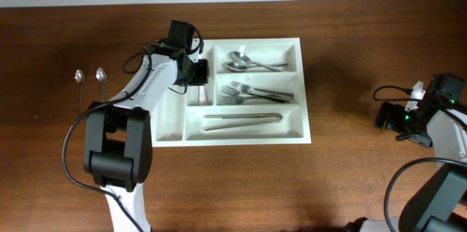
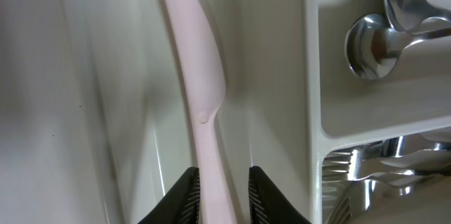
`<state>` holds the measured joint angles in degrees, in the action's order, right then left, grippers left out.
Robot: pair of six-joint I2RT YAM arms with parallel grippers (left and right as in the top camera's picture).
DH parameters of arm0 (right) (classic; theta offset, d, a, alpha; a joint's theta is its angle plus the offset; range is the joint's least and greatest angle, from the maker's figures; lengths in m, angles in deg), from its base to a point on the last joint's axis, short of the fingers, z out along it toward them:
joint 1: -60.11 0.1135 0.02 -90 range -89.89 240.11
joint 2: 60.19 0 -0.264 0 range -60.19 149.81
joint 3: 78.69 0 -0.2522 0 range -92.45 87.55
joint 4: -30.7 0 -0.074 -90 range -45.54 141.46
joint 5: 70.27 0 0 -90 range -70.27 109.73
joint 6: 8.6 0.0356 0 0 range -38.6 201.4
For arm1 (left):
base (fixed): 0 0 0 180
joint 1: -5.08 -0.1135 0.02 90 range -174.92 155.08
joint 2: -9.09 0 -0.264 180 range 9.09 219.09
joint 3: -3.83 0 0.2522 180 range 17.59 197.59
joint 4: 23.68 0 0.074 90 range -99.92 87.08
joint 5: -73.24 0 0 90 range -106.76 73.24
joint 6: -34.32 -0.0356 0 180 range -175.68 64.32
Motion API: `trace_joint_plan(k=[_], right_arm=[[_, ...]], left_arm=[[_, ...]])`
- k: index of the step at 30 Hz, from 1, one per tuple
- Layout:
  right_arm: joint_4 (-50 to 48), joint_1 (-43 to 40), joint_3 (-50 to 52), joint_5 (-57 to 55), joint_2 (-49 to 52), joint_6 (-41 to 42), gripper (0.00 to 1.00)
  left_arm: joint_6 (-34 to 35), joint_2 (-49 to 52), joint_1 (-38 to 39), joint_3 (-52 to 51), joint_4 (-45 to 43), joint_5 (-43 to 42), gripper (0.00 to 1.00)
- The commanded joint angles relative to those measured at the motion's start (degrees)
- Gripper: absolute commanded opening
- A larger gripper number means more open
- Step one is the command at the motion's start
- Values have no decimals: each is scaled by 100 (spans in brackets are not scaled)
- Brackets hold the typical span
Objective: Pack container
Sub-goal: 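Release the knife and move the left gripper left over the spoons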
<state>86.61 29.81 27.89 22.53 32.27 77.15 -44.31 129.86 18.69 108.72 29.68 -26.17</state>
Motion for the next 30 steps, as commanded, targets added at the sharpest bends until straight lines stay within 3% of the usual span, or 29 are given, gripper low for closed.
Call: trace_joint_plan(k=[1,6,10,15,25,27,29,30], right_arm=[[0,-11,13,-50,-96,68,98],[0,-11,13,-50,-96,68,99],[0,-11,13,-50,-96,68,99],[0,-11,13,-50,-96,68,99],[0,-11,13,-50,-96,68,98],[0,-11,13,-50,-96,68,99],[0,-11,13,-50,-96,68,99],[0,-11,13,-50,-96,68,99]], left_arm=[[-76,26,11,94,-55,39,29],[-122,17,11,518,109,17,35],[-529,17,11,1335,542,74,41],[-549,17,-44,2476,1213,492,49],[-570,17,-957,3862,2736,625,61],[-570,17,-1226,3884,2977,623,74],[-570,20,-1539,3882,3289,623,99],[-570,20,-1679,3882,3412,623,99]])
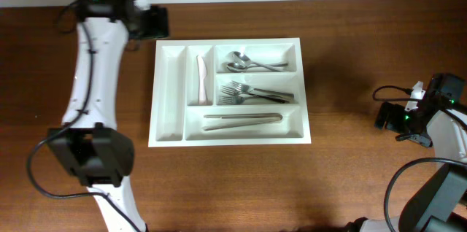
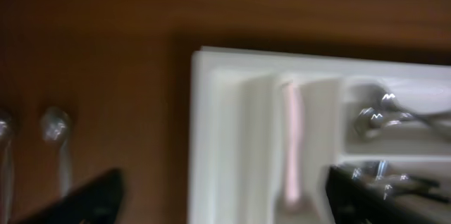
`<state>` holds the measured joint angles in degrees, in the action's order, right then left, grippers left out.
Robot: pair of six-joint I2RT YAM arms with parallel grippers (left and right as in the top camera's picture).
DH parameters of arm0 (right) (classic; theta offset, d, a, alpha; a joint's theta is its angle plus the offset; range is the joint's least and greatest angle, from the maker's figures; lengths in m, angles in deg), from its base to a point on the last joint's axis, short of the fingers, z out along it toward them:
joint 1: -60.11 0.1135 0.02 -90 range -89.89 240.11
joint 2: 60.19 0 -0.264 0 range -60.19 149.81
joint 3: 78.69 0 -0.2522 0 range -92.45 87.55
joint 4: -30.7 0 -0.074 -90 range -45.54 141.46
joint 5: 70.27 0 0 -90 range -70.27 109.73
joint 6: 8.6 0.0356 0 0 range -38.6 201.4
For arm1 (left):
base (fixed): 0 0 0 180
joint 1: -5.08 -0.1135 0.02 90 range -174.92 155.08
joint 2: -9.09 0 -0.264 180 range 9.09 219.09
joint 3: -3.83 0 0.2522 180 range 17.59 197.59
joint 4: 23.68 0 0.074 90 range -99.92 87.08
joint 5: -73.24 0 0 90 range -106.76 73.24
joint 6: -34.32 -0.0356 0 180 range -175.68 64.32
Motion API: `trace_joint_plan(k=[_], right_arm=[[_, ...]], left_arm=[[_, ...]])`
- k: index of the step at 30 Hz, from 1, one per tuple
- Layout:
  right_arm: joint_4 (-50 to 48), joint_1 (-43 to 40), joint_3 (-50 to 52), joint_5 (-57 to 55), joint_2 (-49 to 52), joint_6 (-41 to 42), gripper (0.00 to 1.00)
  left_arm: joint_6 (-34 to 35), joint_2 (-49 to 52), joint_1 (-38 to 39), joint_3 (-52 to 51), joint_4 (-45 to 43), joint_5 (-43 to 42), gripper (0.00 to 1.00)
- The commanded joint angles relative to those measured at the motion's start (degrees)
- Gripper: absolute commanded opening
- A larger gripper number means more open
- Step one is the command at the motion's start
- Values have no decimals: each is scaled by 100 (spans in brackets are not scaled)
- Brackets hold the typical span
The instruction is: Pack container
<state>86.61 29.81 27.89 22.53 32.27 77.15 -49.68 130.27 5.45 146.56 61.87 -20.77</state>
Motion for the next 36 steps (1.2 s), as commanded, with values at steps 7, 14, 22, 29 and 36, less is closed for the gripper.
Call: trace_joint_plan(k=[7,14,22,29,36], right_arm=[[0,-11,13,-50,-96,68,99],[0,-11,13,-50,-96,68,99],[0,-11,13,-50,-96,68,99],[0,-11,13,-50,-96,68,99],[0,-11,13,-50,-96,68,99]], left_arm=[[-789,-11,-1178,94,702,94,99],[-2583,151,-1668,-2,885,114,99],[-2824,629,-1891,-164,839,140,99],[-2476,1403,-1878,-170,772,127,99],[-2476,1762,-1875,-170,337,127,95]])
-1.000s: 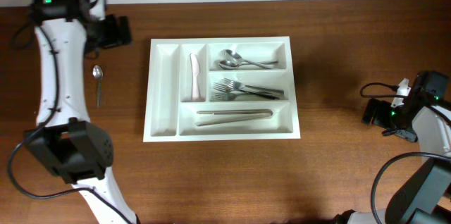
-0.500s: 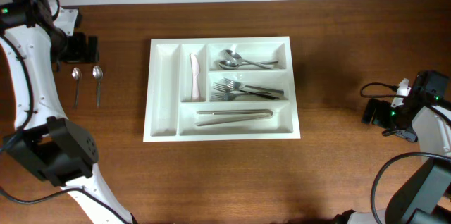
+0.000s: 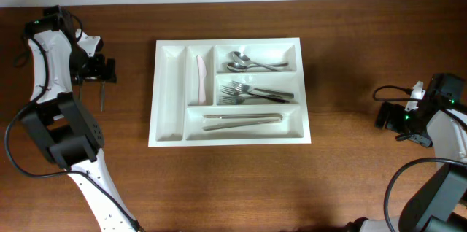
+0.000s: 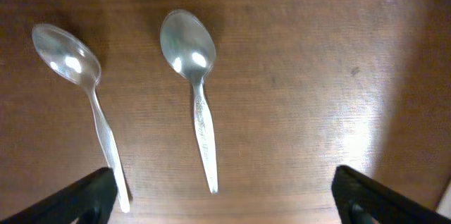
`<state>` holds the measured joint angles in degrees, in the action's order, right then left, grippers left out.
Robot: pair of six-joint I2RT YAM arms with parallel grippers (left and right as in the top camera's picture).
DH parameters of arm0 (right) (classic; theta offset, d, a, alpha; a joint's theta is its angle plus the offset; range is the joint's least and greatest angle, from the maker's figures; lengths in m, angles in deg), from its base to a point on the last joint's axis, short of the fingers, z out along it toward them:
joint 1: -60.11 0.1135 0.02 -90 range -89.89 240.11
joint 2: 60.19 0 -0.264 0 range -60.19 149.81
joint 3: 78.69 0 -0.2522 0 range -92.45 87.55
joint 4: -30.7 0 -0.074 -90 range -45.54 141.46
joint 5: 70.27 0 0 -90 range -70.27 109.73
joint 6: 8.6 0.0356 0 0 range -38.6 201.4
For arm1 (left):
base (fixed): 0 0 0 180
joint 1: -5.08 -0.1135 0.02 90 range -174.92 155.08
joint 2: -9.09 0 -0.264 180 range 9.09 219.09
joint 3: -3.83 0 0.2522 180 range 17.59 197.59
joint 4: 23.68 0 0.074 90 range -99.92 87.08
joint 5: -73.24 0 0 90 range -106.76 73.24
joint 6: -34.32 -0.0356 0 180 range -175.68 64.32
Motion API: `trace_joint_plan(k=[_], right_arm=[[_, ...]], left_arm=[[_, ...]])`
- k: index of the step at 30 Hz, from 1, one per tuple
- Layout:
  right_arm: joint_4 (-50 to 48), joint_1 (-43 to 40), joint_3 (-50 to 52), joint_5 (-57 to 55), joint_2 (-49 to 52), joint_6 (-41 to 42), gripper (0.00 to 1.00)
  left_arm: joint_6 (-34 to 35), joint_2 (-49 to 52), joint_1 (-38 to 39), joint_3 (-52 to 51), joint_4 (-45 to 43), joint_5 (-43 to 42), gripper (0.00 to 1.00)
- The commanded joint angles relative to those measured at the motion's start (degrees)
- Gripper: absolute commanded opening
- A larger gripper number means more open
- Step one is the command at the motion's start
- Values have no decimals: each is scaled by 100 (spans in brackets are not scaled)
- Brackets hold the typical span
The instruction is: Pack container
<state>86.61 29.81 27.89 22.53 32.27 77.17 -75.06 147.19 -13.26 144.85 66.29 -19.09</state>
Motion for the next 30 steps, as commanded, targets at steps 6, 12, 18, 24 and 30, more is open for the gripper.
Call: trace_joint_plan(k=[6,12,18,24,30], right_arm=[[0,-11,13,-50,-96,66,99],[0,-11,13,-50,-96,66,99],[0,-11,13,-50,-96,66,99],[0,-11,13,-50,-96,66,99],[0,-11,13,-50,-96,66,99]], left_arm=[[66,232,-4,0,13,-44,92],[68,345,-4,-2,20,-44,89],[201,553,-4,-4,55,-44,89],[199,601,-4,-4,17,-37,89],[219,605,-4,-4,-101,-22,81]])
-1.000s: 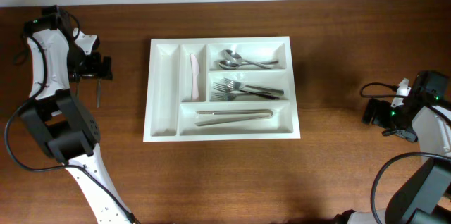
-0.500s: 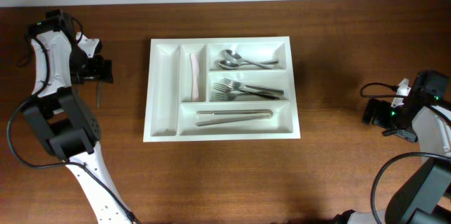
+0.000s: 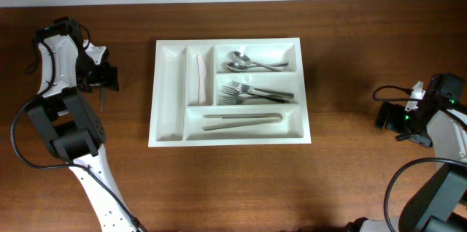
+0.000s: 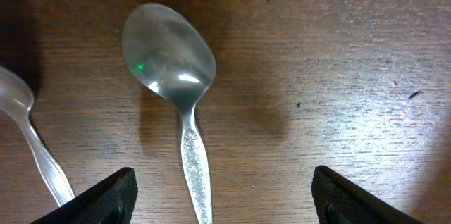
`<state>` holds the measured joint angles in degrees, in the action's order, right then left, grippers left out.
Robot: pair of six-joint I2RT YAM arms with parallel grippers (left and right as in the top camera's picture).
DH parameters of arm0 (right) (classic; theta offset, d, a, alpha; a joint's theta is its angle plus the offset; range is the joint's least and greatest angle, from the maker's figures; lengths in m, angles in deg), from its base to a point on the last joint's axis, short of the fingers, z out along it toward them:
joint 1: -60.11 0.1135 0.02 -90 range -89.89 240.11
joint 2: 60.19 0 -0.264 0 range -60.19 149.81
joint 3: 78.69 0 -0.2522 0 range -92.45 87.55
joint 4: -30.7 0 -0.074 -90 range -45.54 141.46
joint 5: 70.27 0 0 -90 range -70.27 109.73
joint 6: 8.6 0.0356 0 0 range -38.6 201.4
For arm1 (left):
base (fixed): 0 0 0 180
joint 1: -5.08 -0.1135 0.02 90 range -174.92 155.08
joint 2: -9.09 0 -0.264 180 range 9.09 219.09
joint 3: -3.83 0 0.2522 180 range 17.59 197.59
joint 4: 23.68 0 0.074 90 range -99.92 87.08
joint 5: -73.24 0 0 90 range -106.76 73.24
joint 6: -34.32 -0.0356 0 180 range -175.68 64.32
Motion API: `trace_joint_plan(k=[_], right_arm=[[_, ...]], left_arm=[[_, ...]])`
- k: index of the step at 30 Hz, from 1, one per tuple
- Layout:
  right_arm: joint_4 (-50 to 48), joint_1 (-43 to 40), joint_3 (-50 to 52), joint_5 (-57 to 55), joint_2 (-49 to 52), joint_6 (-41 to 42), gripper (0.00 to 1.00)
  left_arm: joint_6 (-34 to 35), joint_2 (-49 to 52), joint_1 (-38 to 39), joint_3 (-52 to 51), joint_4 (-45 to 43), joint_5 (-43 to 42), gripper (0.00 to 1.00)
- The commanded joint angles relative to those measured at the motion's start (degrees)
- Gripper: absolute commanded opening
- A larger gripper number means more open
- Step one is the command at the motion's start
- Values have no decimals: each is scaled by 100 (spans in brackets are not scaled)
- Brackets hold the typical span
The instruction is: Pack container
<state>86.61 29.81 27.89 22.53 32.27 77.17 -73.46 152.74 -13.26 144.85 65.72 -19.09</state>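
A metal spoon (image 4: 170,49) with a patterned handle lies on the wooden table, bowl away from me. My left gripper (image 4: 224,203) hangs low over it, open, with its wide-spread fingertips (image 4: 106,197) on either side of the handle. A second spoon (image 4: 25,136) lies at the left edge. The white compartment tray (image 3: 303,90) sits mid-table, holding a pale knife (image 3: 198,79), spoons (image 3: 244,62), forks (image 3: 252,93) and long tongs (image 3: 241,119). In the overhead view my left gripper (image 3: 100,79) covers the loose spoons. My right gripper (image 3: 388,117) rests far right.
The tray's leftmost long compartment (image 3: 166,93) holds nothing. Bare wooden table (image 3: 350,181) surrounds the tray. A cable loops beside the right arm near the table's right edge.
My left gripper has come down closer to the two loose spoons, and the patterned spoon's handle now lies between its open fingers. The right arm has not moved.
My left gripper first stood in the tray's narrow compartment with its fingers close on either side of the pale knife. Then the knife lay in the tray and the gripper was open past its back left corner. Later it hung over the two spoons, and now lower.
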Motion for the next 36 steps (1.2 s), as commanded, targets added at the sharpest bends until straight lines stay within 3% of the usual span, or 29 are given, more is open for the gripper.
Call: trace_joint_plan(k=[1,36], right_arm=[[0,-11,13,-50,-96,66,99],[0,-11,13,-50,-96,66,99]], left_arm=[[59,57,-4,-4,-81,-22,81],[151,122,-9,-4,-365,170,80]])
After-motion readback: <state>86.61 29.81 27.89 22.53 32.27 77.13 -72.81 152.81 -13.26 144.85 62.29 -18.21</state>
